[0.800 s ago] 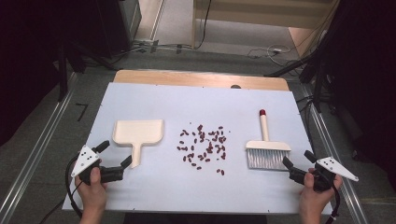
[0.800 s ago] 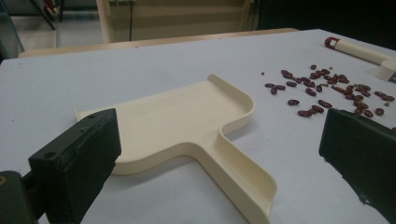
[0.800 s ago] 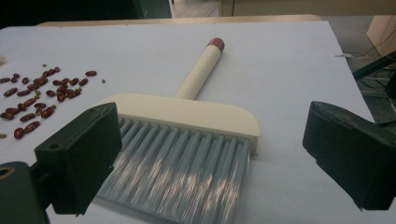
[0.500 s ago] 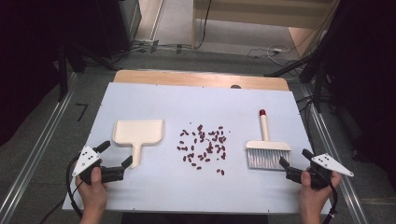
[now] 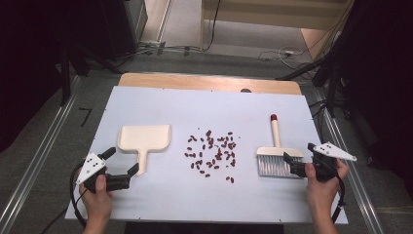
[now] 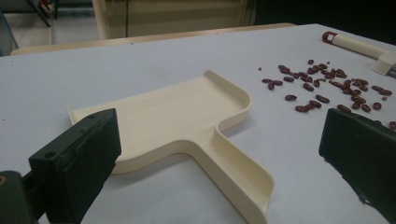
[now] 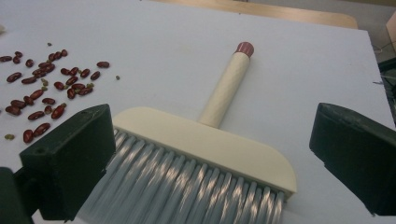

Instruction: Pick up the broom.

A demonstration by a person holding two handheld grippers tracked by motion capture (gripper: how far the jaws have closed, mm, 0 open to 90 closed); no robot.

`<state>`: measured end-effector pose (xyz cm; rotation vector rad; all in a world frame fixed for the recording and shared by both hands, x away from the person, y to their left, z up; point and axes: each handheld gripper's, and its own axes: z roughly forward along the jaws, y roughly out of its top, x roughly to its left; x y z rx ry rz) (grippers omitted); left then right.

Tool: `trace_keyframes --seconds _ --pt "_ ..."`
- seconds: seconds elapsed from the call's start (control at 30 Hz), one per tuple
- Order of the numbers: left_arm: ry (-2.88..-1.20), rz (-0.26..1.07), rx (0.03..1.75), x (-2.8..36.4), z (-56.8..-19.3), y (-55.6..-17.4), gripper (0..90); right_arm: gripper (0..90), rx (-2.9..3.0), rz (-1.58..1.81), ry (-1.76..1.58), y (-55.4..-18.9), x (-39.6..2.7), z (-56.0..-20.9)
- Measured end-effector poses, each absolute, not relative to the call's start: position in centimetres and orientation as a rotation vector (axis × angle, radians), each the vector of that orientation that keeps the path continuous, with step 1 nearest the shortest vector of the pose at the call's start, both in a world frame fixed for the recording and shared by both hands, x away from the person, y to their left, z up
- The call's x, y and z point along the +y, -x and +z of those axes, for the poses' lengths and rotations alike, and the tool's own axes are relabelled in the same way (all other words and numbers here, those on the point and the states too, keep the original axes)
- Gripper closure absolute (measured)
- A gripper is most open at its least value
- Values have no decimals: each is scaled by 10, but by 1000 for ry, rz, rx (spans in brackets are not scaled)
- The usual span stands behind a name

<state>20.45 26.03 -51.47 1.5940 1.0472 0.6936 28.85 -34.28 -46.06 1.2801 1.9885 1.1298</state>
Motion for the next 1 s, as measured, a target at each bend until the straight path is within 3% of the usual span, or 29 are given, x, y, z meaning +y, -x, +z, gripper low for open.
trace_keyframes --seconds 0.57,0.83,1.0 --pt "-1598 688 1056 260 -515 -205 0 39 2099 979 -1383 -343 -322 -440" --pt "-1600 689 1055 259 -515 -205 0 142 2148 897 -1442 -369 -312 -440" --pt "-1603 685 1056 259 -515 -205 0 255 2179 815 -1485 -380 -307 -444"
